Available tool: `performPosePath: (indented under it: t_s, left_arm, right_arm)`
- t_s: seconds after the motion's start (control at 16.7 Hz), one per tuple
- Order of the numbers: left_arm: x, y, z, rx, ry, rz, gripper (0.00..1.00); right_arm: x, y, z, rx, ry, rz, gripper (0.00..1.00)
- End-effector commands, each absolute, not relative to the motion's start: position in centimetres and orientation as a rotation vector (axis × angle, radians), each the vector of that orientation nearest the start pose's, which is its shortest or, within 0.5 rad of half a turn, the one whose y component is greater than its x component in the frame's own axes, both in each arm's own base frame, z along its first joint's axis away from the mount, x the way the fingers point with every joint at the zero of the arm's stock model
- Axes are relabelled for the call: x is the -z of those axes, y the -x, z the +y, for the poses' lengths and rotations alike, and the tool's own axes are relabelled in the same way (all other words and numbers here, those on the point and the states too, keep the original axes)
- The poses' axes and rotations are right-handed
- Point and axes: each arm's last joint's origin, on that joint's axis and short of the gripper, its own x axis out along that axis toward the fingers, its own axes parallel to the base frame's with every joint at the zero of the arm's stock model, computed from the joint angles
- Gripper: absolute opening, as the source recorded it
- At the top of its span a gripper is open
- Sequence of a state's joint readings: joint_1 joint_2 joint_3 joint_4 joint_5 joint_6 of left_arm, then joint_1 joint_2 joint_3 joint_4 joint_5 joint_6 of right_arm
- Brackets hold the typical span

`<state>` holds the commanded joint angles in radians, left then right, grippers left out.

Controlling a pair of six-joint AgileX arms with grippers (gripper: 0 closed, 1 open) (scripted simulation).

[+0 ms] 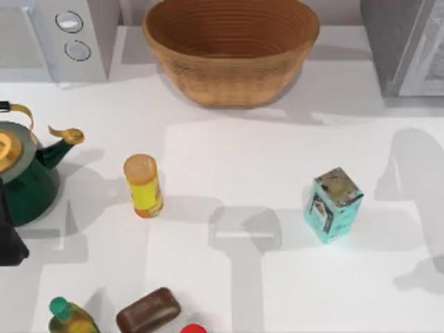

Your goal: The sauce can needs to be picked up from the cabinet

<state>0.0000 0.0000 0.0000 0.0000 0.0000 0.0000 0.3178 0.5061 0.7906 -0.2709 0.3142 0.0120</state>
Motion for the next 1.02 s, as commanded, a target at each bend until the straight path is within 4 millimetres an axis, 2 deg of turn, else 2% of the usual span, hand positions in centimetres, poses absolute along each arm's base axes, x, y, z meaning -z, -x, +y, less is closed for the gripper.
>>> performPosePath:
  t_s: [0.36,0.54,0.72,1.02]
  left_arm:
    - [-16.0,-10.6,-0.1,0.000,0.000,0.000,1.00]
    - [-16.0,-10.6,-0.1,0.000,0.000,0.000,1.00]
    - [-16.0,-10.6,-0.1,0.000,0.000,0.000,1.00]
    - [-16.0,-10.6,-0.1,0.000,0.000,0.000,1.00]
  right_arm:
    - [-22.8,-10.2,0.7,-0.006,-0.003,-0.013,0.00]
    - [-18.3,-10.4,0.2,-0.004,-0.001,-0.004,0.00]
    - [-16.2,-10.6,-0.1,-0.001,0.000,0.000,0.00]
    - [-16.2,-10.5,-0.1,-0.002,-0.002,-0.003,0.00]
